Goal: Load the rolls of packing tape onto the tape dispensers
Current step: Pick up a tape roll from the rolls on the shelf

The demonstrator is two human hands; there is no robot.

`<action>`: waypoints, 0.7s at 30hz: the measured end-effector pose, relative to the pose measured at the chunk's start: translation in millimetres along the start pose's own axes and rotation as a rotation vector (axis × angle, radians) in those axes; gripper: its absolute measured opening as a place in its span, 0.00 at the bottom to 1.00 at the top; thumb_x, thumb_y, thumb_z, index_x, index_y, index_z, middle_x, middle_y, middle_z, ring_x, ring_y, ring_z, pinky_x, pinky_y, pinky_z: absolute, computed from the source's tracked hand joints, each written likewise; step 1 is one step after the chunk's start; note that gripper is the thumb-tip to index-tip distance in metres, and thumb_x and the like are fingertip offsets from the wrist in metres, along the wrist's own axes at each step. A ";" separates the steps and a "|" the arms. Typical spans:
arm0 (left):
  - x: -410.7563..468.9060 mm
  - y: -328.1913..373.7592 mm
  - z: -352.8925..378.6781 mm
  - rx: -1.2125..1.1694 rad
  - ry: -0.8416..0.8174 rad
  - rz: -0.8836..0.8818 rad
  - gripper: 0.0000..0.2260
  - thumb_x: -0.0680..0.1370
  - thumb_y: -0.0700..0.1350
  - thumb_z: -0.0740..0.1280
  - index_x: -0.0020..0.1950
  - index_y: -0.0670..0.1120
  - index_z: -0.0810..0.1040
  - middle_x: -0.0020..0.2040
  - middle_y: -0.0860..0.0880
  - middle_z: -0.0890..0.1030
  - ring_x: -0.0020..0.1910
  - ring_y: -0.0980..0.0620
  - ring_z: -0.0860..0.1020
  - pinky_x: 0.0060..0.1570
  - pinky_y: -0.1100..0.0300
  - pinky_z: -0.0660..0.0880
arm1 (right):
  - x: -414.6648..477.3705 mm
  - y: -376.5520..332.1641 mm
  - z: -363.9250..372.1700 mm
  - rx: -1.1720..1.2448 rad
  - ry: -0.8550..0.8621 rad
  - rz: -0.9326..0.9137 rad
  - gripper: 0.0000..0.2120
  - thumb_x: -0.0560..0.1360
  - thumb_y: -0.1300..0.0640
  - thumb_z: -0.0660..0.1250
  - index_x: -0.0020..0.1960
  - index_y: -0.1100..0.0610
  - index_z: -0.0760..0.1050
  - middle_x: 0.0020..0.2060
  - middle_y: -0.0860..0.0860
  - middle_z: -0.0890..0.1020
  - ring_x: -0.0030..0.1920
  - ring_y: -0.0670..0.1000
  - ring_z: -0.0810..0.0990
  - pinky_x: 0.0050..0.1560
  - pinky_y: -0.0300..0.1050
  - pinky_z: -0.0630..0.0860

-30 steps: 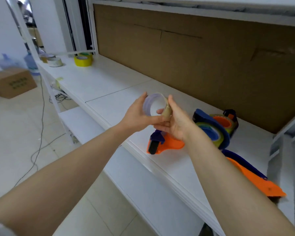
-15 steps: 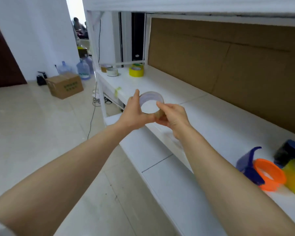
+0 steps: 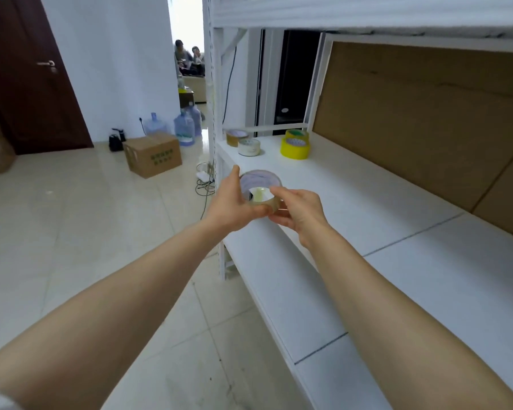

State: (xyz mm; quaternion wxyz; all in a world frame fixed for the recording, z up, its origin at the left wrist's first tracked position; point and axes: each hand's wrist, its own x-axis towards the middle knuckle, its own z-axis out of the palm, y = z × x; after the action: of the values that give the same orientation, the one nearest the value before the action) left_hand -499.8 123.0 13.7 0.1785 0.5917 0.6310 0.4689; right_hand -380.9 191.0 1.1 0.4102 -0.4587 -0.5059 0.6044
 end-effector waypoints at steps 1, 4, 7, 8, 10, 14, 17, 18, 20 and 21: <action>18.7 -12.9 -1.5 -0.002 0.021 -0.033 0.22 0.66 0.42 0.77 0.51 0.54 0.69 0.40 0.67 0.75 0.42 0.65 0.75 0.48 0.68 0.71 | 17.7 -1.7 7.0 0.007 -0.010 -0.003 0.14 0.71 0.56 0.72 0.50 0.65 0.76 0.44 0.58 0.80 0.42 0.57 0.83 0.44 0.47 0.82; 78.2 -36.4 -7.4 0.013 0.027 -0.053 0.29 0.61 0.51 0.77 0.59 0.54 0.71 0.54 0.55 0.79 0.56 0.53 0.77 0.56 0.56 0.75 | 74.1 -12.4 24.5 0.021 -0.019 -0.010 0.11 0.70 0.57 0.72 0.45 0.63 0.76 0.41 0.56 0.80 0.43 0.58 0.83 0.44 0.47 0.82; 134.6 -51.3 -13.3 0.043 0.016 -0.070 0.27 0.64 0.44 0.78 0.58 0.55 0.71 0.53 0.61 0.78 0.59 0.56 0.75 0.56 0.64 0.73 | 130.4 -25.6 38.2 -0.007 -0.013 -0.005 0.09 0.70 0.56 0.72 0.43 0.61 0.75 0.40 0.56 0.79 0.40 0.56 0.82 0.42 0.46 0.81; 152.5 -57.5 -15.1 0.055 0.017 -0.064 0.25 0.65 0.43 0.78 0.56 0.53 0.70 0.48 0.63 0.78 0.57 0.56 0.76 0.52 0.66 0.73 | 148.3 -29.4 42.5 -0.031 -0.001 -0.004 0.10 0.70 0.55 0.72 0.42 0.60 0.75 0.39 0.55 0.79 0.38 0.55 0.81 0.40 0.46 0.81; 183.6 -68.7 -17.5 0.071 0.015 -0.050 0.24 0.66 0.44 0.78 0.56 0.51 0.69 0.44 0.66 0.75 0.53 0.57 0.77 0.45 0.71 0.72 | 180.8 -35.3 51.1 -0.114 0.029 -0.005 0.11 0.69 0.52 0.72 0.42 0.59 0.75 0.37 0.53 0.77 0.32 0.51 0.78 0.38 0.46 0.81; 244.9 -99.9 -17.1 0.058 -0.013 -0.080 0.33 0.67 0.46 0.77 0.67 0.44 0.67 0.45 0.64 0.74 0.44 0.67 0.74 0.39 0.80 0.69 | 233.0 -43.3 66.8 -0.184 0.065 -0.022 0.12 0.69 0.50 0.71 0.41 0.58 0.76 0.33 0.51 0.76 0.29 0.51 0.77 0.37 0.48 0.78; 291.3 -122.3 -12.6 0.139 -0.038 -0.102 0.44 0.56 0.67 0.75 0.67 0.50 0.67 0.58 0.54 0.77 0.56 0.55 0.77 0.54 0.56 0.77 | 268.9 -47.5 75.6 -0.161 0.079 -0.049 0.08 0.71 0.55 0.69 0.40 0.59 0.76 0.33 0.52 0.77 0.31 0.51 0.77 0.33 0.46 0.78; 306.6 -130.3 -11.1 0.175 -0.050 -0.111 0.47 0.55 0.69 0.74 0.68 0.50 0.66 0.61 0.50 0.75 0.60 0.52 0.75 0.58 0.53 0.75 | 279.9 -48.9 78.3 -0.158 0.090 -0.061 0.06 0.71 0.57 0.69 0.39 0.59 0.76 0.33 0.52 0.77 0.31 0.51 0.78 0.35 0.47 0.80; 333.9 -139.5 -11.1 0.213 -0.117 -0.133 0.47 0.60 0.64 0.75 0.72 0.47 0.61 0.67 0.45 0.68 0.66 0.47 0.69 0.61 0.57 0.69 | 303.3 -51.2 84.6 -0.171 0.125 -0.087 0.08 0.73 0.59 0.67 0.35 0.56 0.74 0.32 0.51 0.77 0.31 0.51 0.78 0.39 0.50 0.81; 349.7 -146.6 -10.7 0.215 -0.147 -0.134 0.47 0.63 0.61 0.75 0.74 0.46 0.58 0.70 0.44 0.64 0.69 0.46 0.65 0.62 0.57 0.67 | 316.6 -52.3 88.1 -0.179 0.146 -0.097 0.09 0.73 0.59 0.67 0.34 0.54 0.73 0.32 0.50 0.77 0.31 0.51 0.77 0.41 0.52 0.81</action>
State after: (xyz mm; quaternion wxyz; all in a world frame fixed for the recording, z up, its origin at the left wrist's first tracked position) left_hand -675.6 459.1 16.5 0.1909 0.5965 0.7010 0.3410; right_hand -541.5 482.1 14.5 0.4321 -0.5114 -0.5481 0.5014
